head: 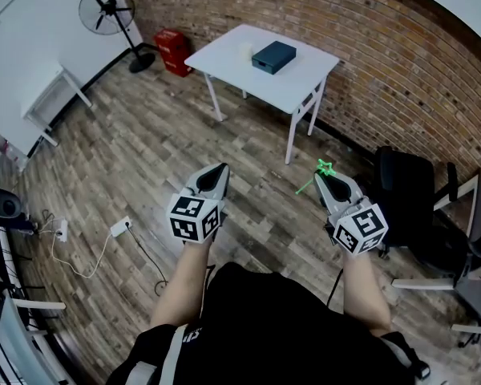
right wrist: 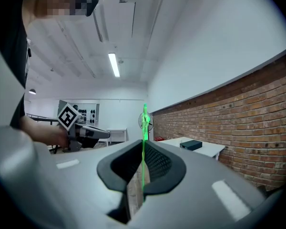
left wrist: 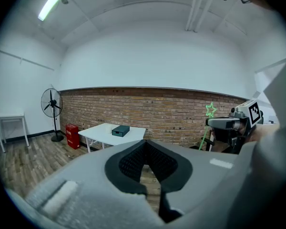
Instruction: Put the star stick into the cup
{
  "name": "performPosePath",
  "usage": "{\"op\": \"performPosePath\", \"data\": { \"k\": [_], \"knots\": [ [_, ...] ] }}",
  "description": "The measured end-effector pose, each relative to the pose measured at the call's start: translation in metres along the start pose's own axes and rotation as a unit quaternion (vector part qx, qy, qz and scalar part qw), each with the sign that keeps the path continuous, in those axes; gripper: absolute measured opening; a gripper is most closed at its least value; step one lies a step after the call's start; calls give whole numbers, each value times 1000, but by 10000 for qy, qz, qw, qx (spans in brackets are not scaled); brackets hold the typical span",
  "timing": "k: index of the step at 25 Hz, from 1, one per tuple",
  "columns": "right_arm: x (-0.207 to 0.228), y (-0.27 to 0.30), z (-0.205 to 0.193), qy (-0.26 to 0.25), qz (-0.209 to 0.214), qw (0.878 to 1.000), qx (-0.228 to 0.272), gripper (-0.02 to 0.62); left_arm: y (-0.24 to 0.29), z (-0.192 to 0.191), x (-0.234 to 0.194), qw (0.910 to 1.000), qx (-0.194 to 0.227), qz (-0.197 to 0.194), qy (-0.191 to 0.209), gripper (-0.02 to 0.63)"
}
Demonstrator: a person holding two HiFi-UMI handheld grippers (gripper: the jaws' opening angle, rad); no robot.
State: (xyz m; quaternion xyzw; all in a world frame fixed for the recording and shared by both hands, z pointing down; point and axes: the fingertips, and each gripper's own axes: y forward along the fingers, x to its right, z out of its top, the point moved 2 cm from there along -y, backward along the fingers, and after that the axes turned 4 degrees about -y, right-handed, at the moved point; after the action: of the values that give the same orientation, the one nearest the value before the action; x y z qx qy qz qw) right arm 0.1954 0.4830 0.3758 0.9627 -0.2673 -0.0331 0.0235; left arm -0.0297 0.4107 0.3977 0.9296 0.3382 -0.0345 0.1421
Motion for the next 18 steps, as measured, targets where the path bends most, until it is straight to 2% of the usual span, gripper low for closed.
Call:
{"op": "performPosePath", "data": {
  "k": [8, 14, 18],
  "knots": [
    [10, 19, -6, 187, -44, 9998, 40, 14, 15, -7, -17, 9999, -54, -60, -64, 6],
    [24, 52, -4, -43, -125, 9998, -132, 15, 48, 9, -51, 9997, 85, -144, -159, 6],
    [40, 98, -6, 5, -177, 9996, -215, 14, 72, 17, -88, 9996, 84, -156, -221, 6]
  ]
}}
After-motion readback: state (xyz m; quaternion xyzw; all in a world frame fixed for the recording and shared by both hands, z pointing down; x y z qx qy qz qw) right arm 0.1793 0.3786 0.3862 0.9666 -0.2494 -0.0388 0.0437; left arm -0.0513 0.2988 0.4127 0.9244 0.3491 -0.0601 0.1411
